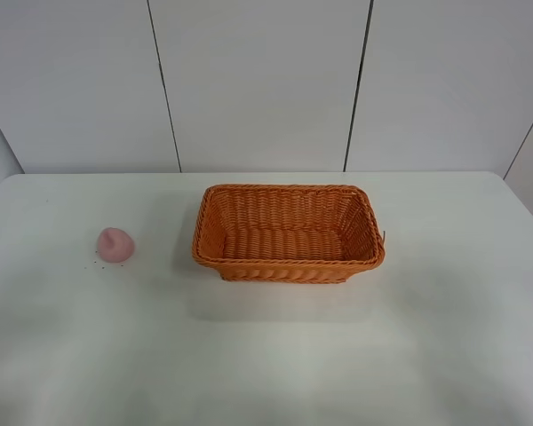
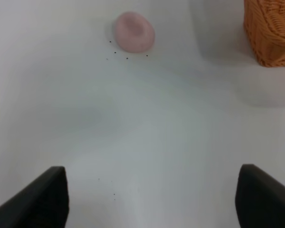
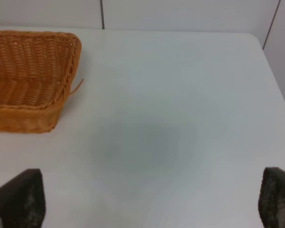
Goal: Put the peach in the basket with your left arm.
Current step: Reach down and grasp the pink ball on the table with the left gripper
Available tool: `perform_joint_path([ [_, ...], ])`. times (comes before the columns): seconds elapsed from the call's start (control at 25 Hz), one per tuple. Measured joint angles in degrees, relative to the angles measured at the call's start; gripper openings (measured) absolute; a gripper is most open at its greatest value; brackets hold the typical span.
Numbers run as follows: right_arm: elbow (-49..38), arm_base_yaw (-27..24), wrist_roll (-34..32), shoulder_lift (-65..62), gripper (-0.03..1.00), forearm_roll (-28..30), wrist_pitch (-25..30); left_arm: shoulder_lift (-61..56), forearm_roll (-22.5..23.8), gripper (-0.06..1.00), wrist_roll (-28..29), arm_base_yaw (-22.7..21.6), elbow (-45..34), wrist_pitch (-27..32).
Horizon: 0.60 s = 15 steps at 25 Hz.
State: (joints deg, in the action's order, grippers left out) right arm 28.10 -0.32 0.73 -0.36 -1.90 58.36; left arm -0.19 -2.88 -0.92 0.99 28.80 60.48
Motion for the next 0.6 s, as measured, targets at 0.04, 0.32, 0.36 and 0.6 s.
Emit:
perform_joint_path([
  [0.04,0.00,0.00,0.00,0.00,0.69,0.00,0.00,0.00,0.00,0.75,0.00,0.00,0.00,0.00],
  [0.32,0.00,0.00,0.00,0.00,0.69,0.00,0.00,1.53,-0.17,0.75,0.00,0.00,0.52,0.00],
  [0.36,0.00,0.00,0.00,0.00,0.69,0.00,0.00,3.57,-0.53,0.75,0.00,0.00,1.22,0.00],
  [0.6,0.00,0.00,0.00,0.00,0.69,0.00,0.00,24.60,-1.95,0.75,0.00,0.00,10.26,-0.26],
])
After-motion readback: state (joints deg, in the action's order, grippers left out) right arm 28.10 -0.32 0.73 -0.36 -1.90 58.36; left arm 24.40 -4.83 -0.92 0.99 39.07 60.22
